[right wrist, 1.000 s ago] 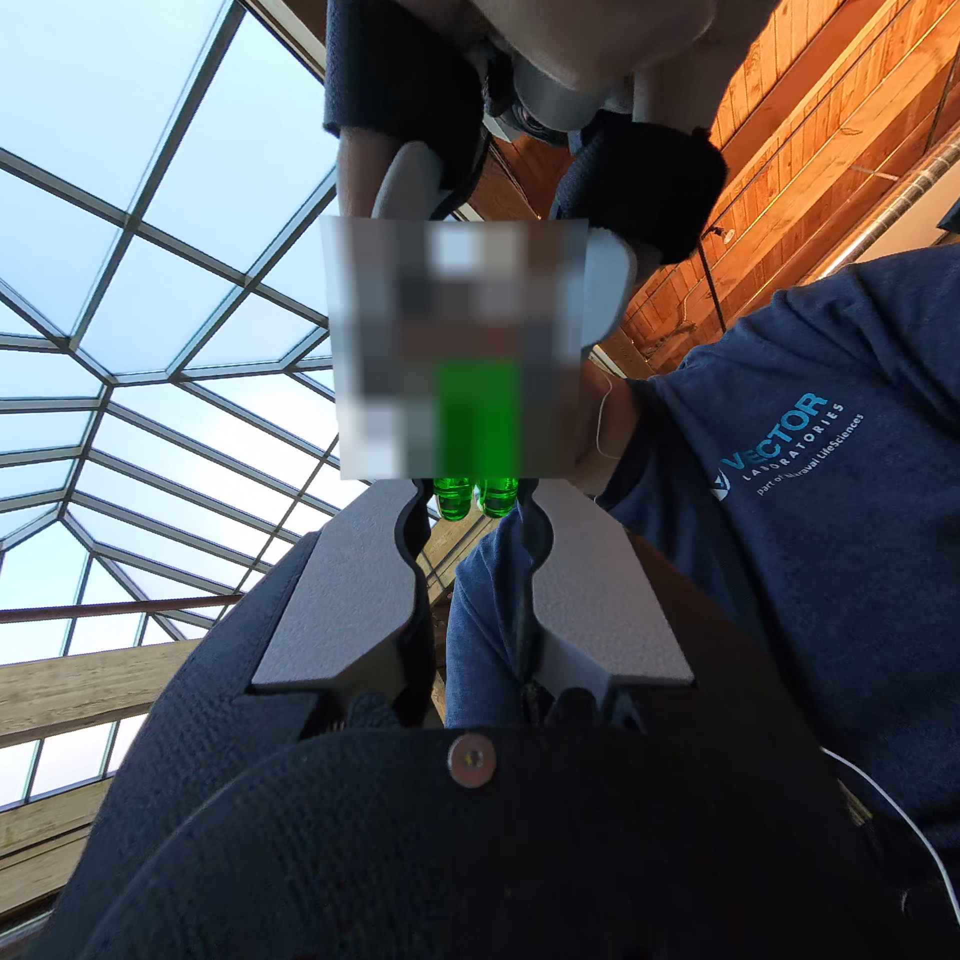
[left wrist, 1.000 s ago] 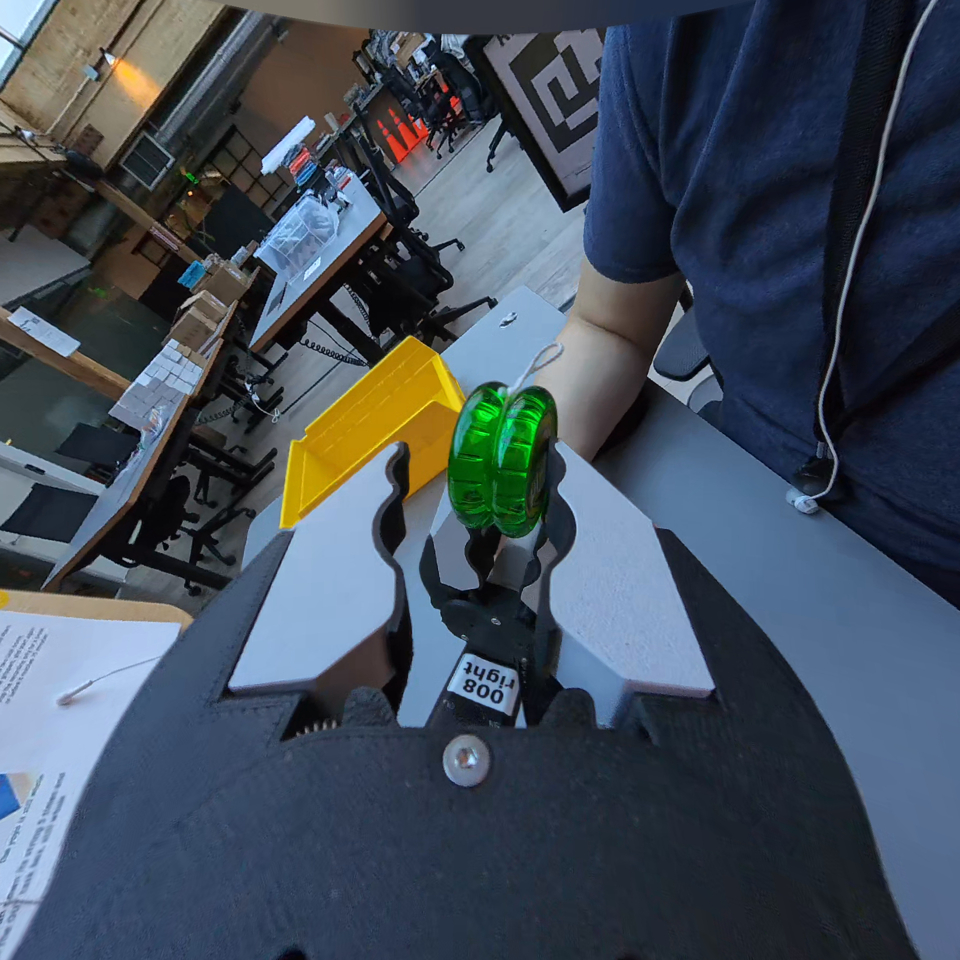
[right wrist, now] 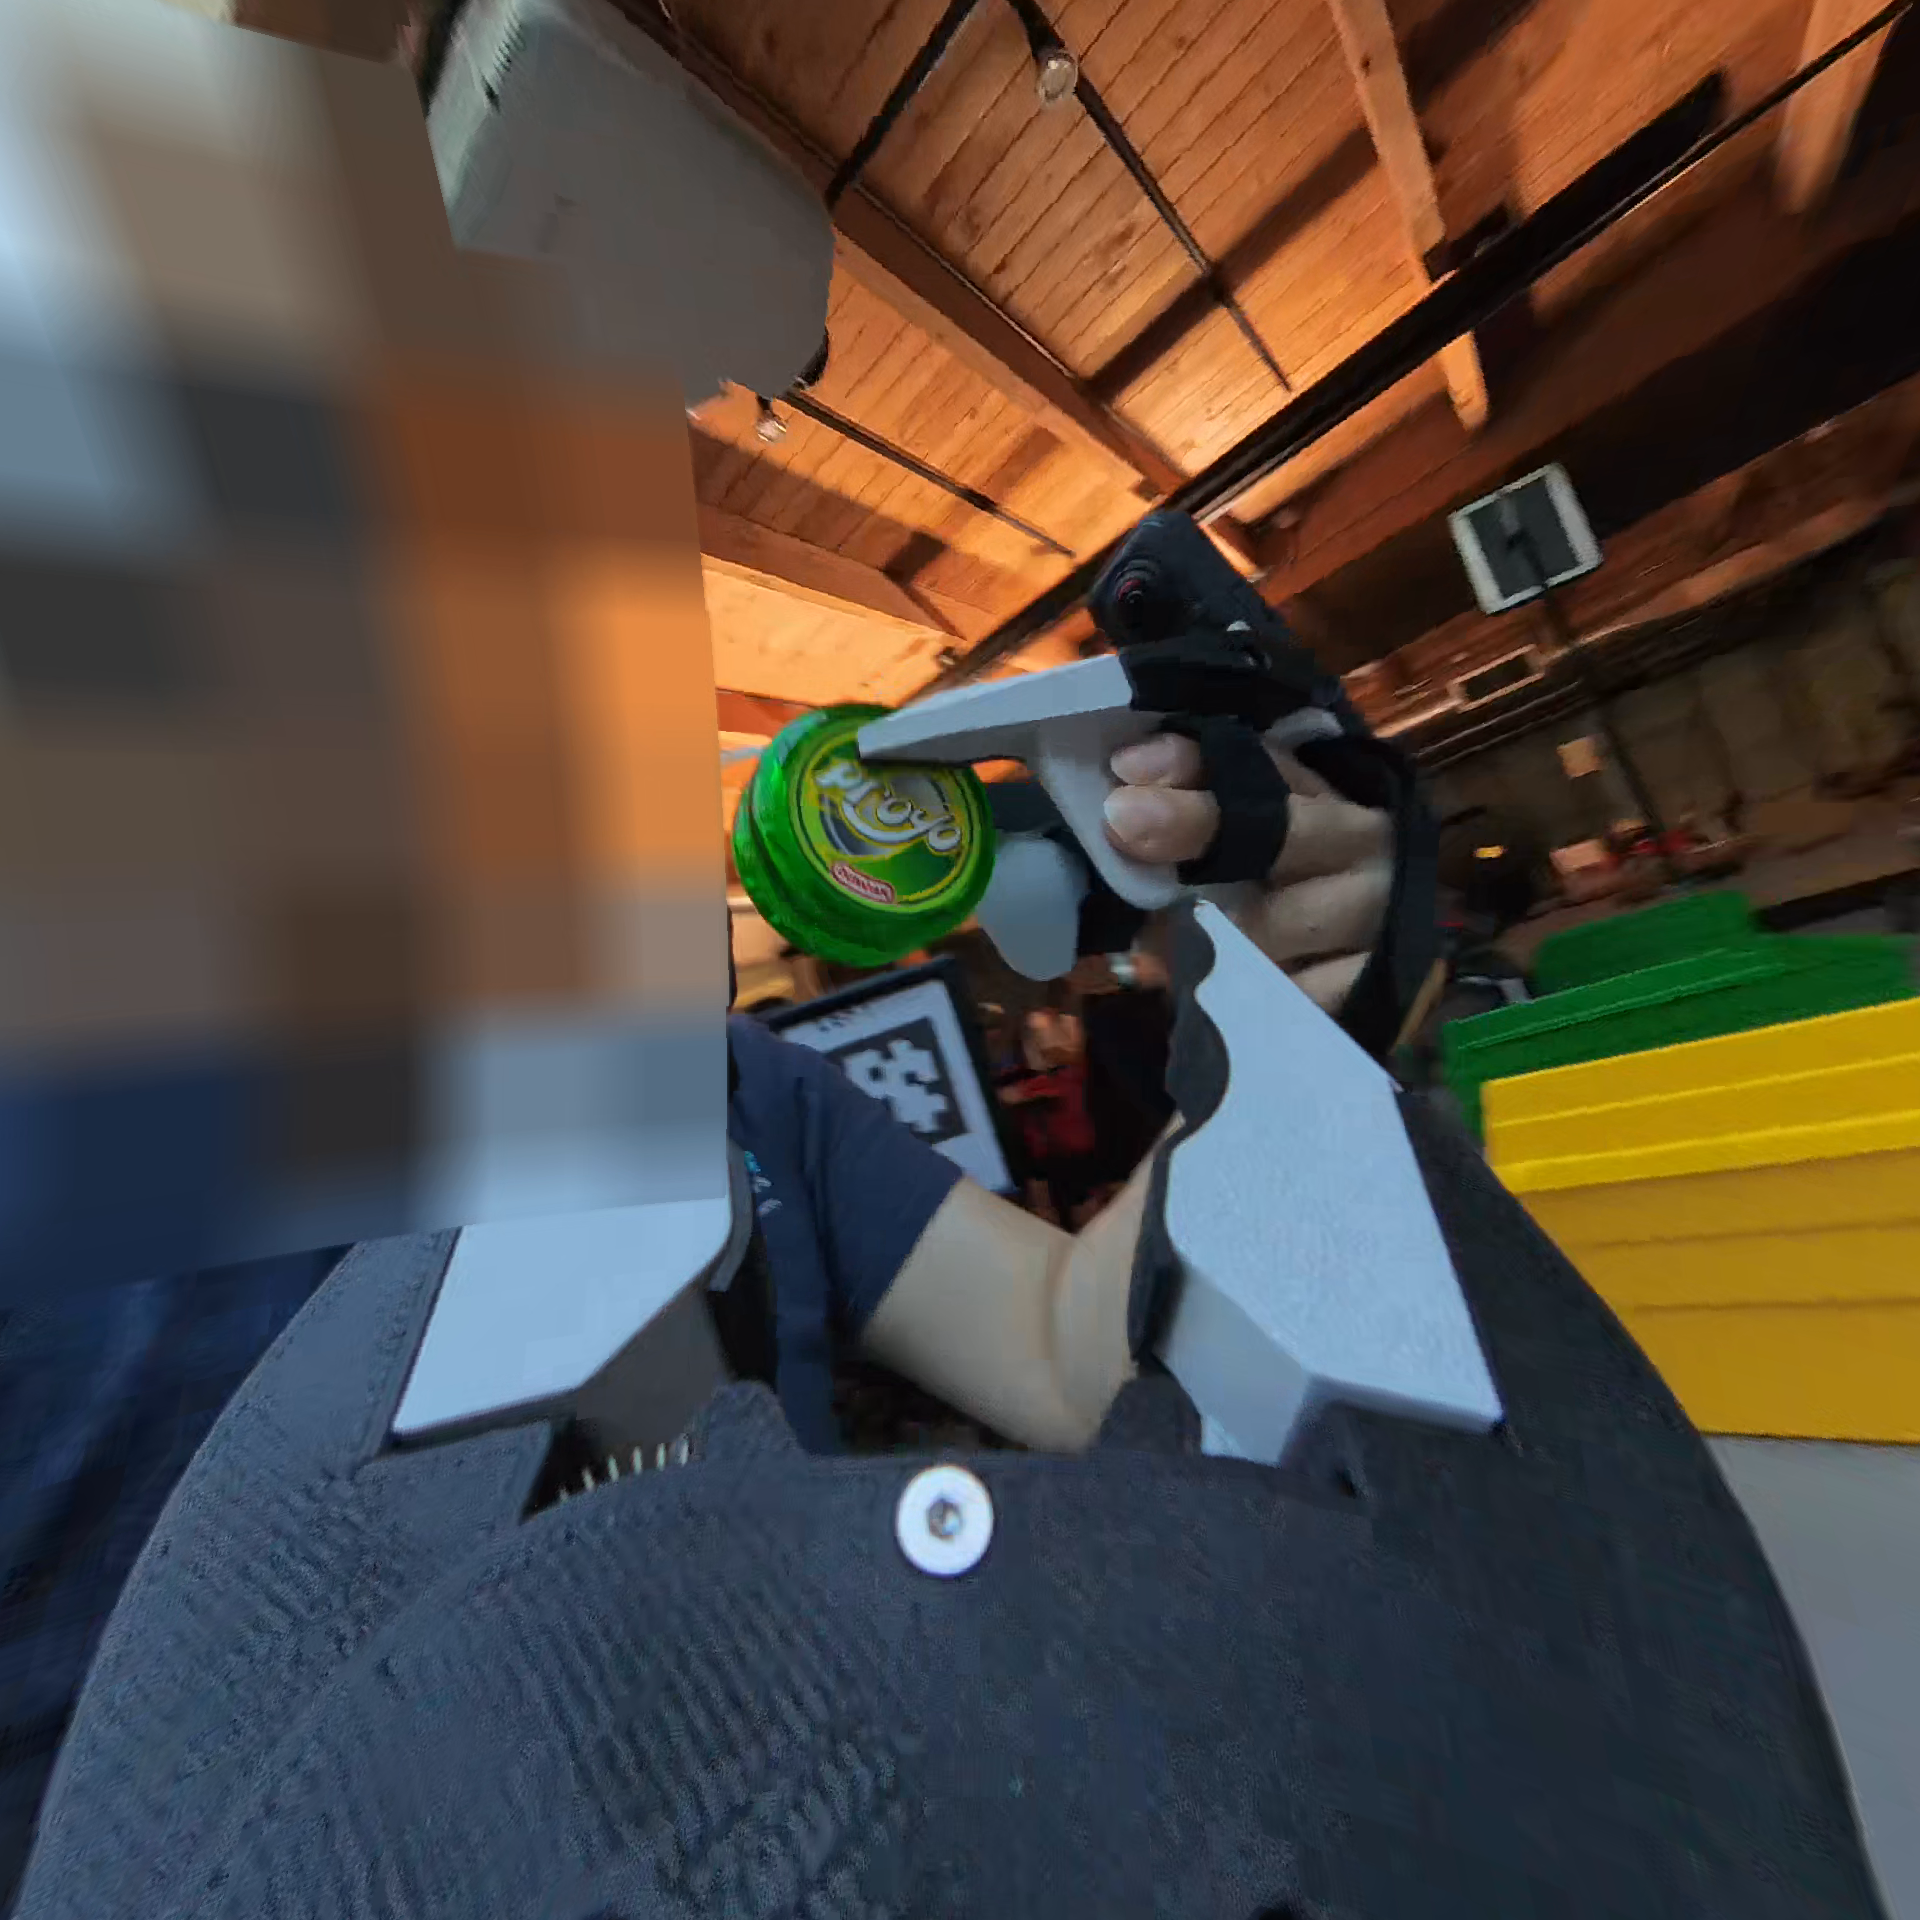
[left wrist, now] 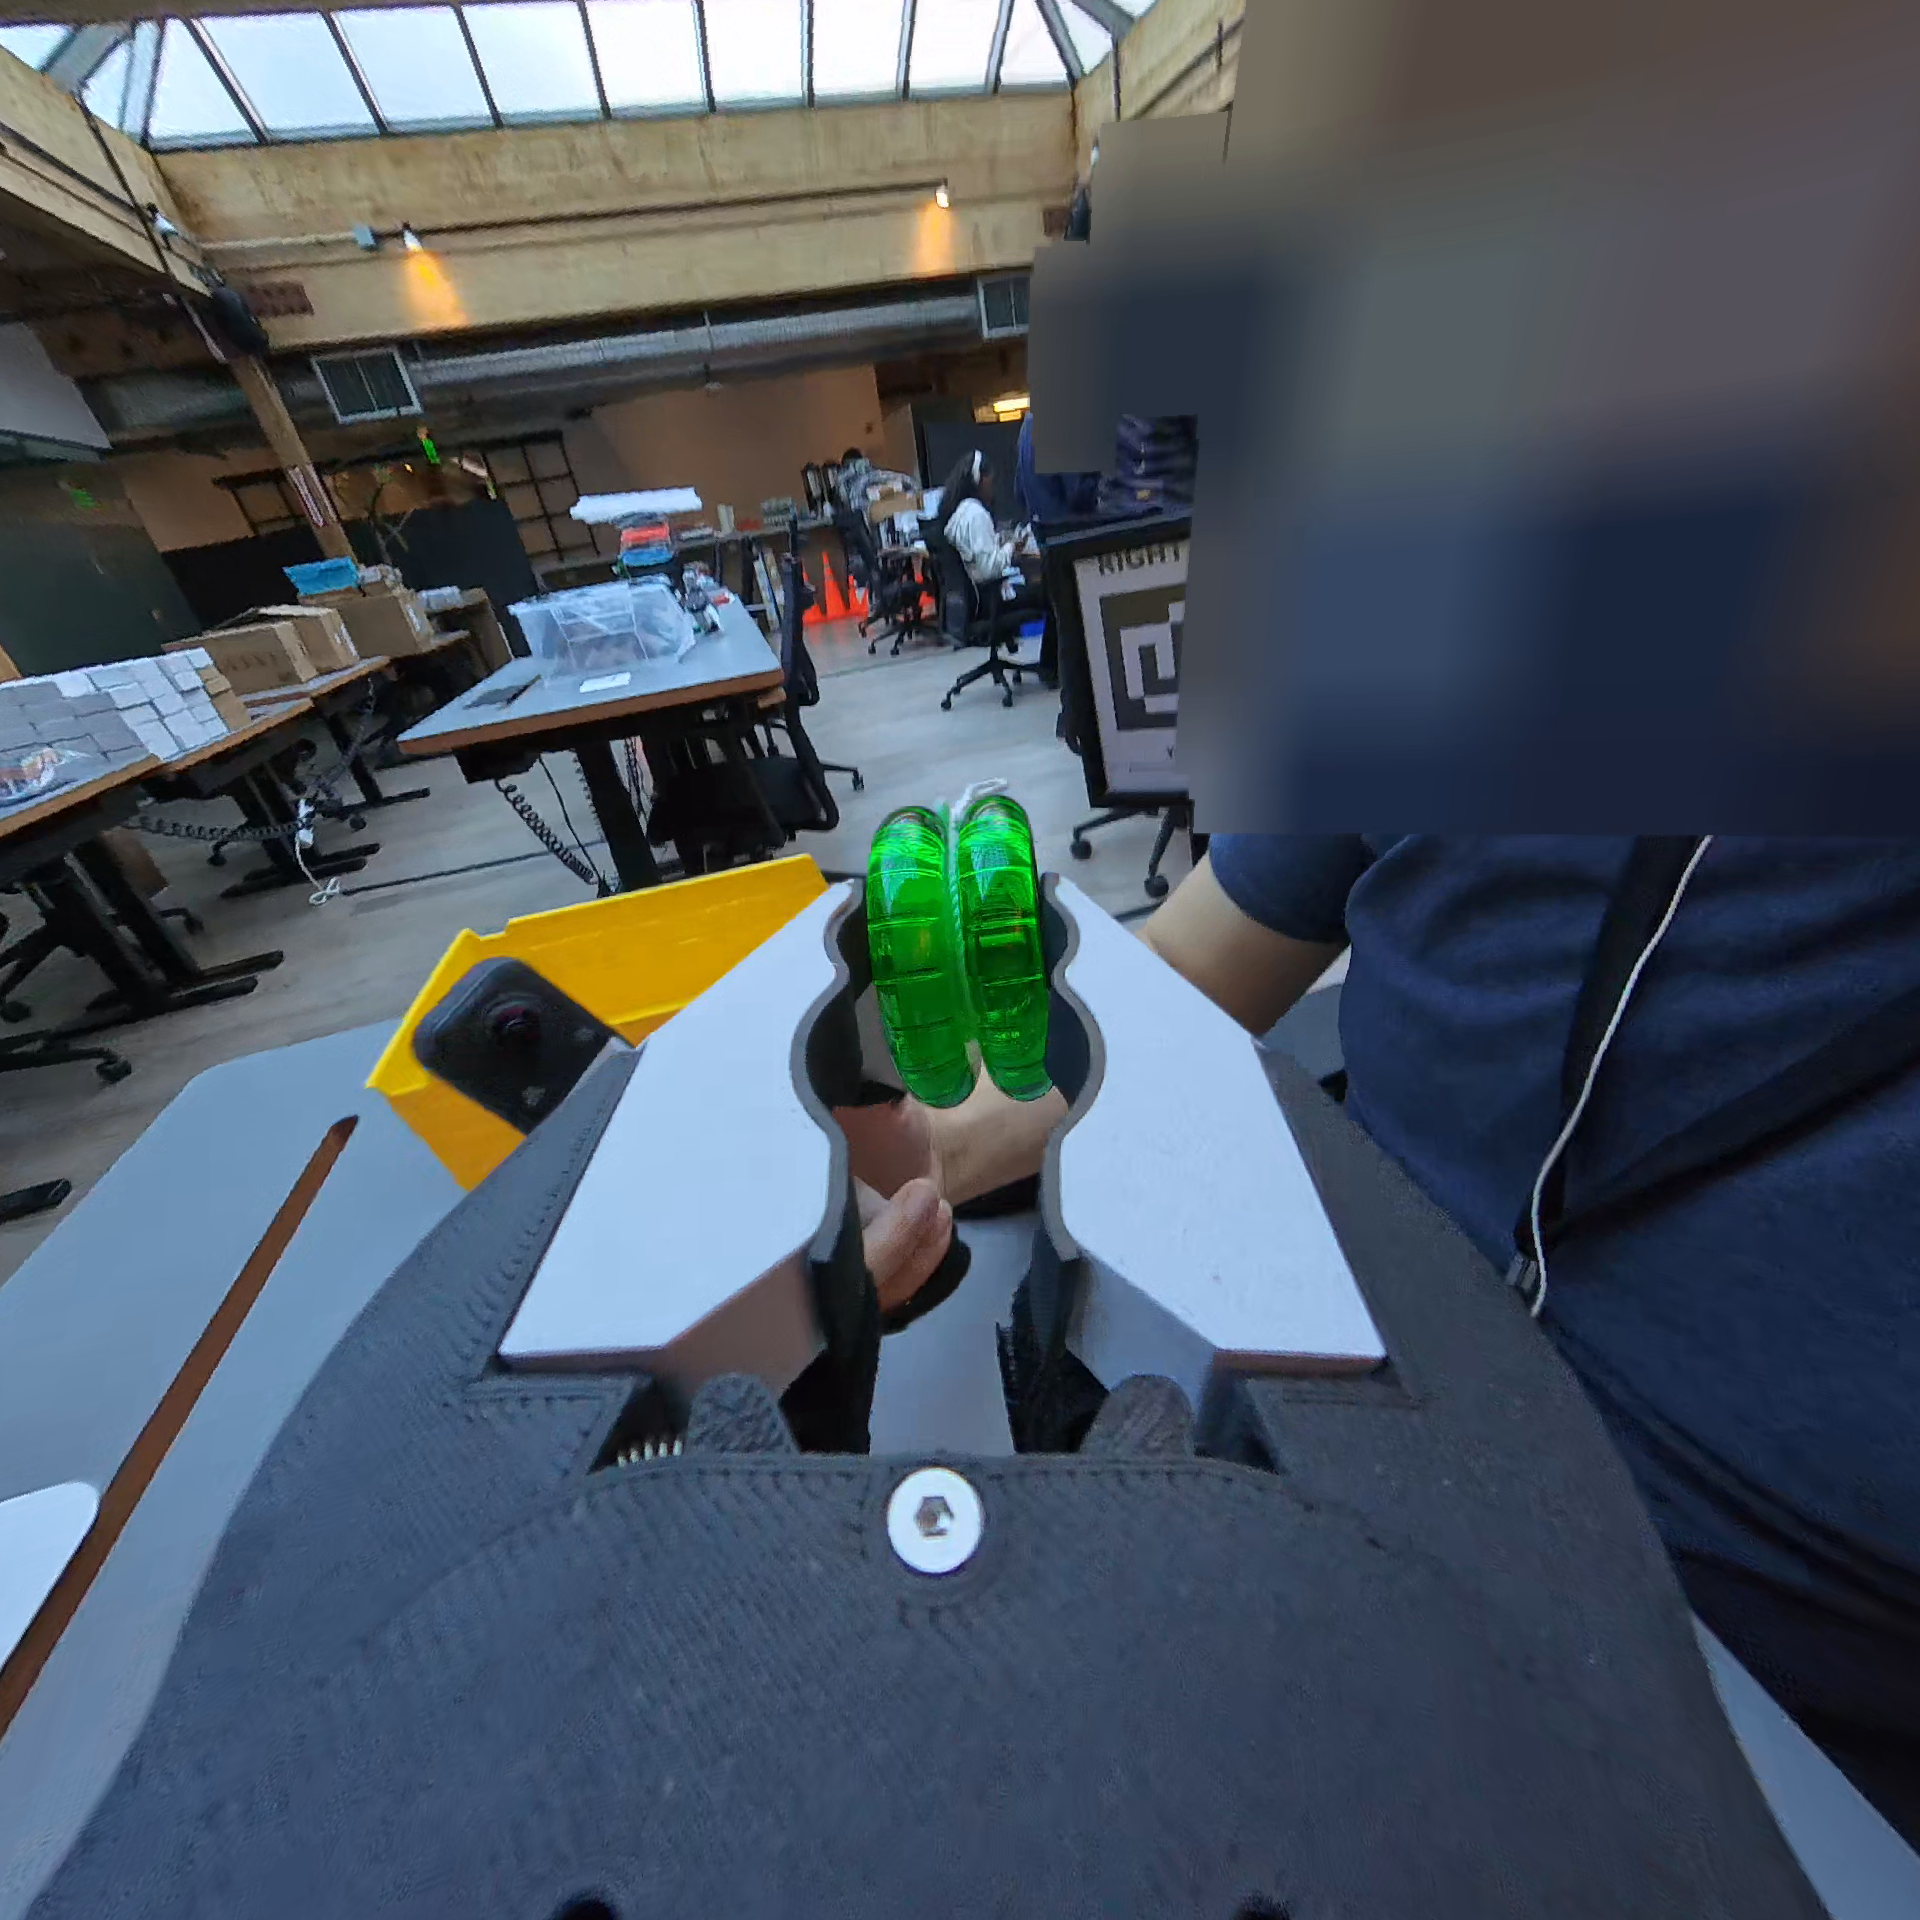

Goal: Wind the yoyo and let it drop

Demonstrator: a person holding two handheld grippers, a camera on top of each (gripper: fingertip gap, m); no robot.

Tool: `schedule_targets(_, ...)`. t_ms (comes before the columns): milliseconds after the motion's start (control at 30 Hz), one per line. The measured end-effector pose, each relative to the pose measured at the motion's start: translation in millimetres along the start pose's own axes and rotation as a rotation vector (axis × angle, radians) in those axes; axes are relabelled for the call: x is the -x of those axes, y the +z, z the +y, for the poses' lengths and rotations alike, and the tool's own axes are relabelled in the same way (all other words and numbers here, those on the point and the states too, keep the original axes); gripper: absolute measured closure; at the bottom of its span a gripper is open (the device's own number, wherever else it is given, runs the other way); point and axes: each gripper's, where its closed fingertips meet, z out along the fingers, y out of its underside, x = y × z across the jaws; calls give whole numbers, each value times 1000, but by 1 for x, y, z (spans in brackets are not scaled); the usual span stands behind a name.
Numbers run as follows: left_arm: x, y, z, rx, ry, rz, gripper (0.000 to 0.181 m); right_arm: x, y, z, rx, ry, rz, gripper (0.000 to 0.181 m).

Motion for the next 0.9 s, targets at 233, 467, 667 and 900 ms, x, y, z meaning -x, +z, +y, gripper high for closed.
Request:
schedule_targets(233, 33, -9, -17, -143, -37, -165, 152, -10, 16, -16, 108, -706, 463, 104)
schedule_targets(467, 45, 9, -9, -114, -46, -262, 151, 9, 17, -36, 29, -832, 524, 137)
schedule_targets(667, 65, 20, -3, -132, -98, -418, 151, 6, -1, -47, -91, -612, 471, 153)
schedule_targets(900, 57, 20, 2, -50, -262, -370, 143, 24, -26, -3, 178, -173, 3, 154)
